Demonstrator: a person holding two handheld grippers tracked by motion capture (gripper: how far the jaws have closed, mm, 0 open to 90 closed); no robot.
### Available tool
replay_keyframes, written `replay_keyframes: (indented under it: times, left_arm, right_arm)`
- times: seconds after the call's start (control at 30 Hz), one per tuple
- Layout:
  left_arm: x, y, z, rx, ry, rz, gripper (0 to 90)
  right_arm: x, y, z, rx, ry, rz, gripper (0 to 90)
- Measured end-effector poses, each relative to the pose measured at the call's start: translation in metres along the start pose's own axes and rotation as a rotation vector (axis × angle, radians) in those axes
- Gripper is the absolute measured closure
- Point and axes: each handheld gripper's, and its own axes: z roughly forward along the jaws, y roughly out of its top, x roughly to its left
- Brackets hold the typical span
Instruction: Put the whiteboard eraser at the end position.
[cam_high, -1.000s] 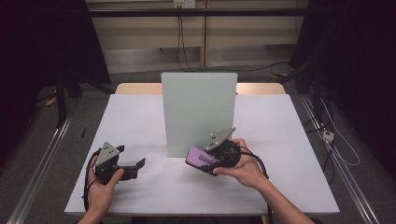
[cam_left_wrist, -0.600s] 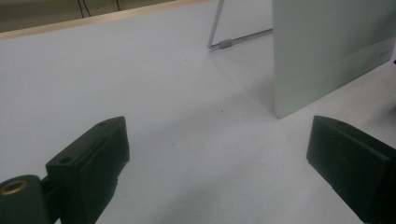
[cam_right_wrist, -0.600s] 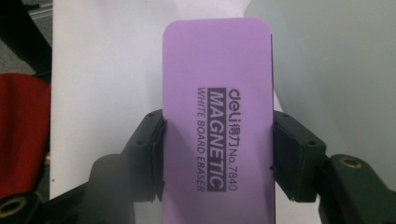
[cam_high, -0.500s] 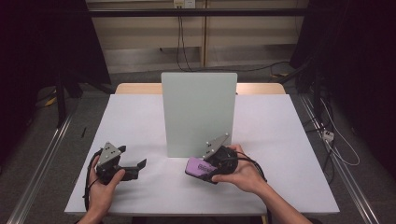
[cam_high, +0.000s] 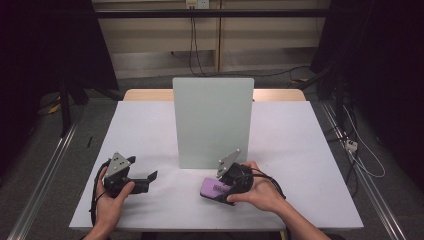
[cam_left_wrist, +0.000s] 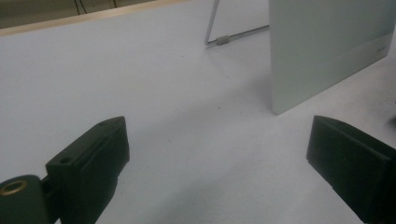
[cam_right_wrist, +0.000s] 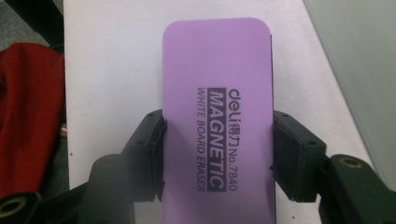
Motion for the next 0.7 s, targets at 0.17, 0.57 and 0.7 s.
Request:
replay_keyframes:
  times: [0.17,0.57,0.7]
  left_arm:
    - [0.000,-0.001,0.000,-0.001,-0.004,-0.006,5.8]
    - [0.000,-0.001,0.001,0.002,-0.011,0.001,5.8]
    - [0.001,-0.001,0.001,0.006,-0.006,-0.001,5.8]
  right_arm:
    - [0.000,0.001,0.006,0.007,0.007,-0.009,41.6]
    - [-0.001,-0.002,0.011,-0.006,0.014,-0.003,40.9]
    - [-0.003,-0.002,0.011,-0.012,0.026,0.010,40.1]
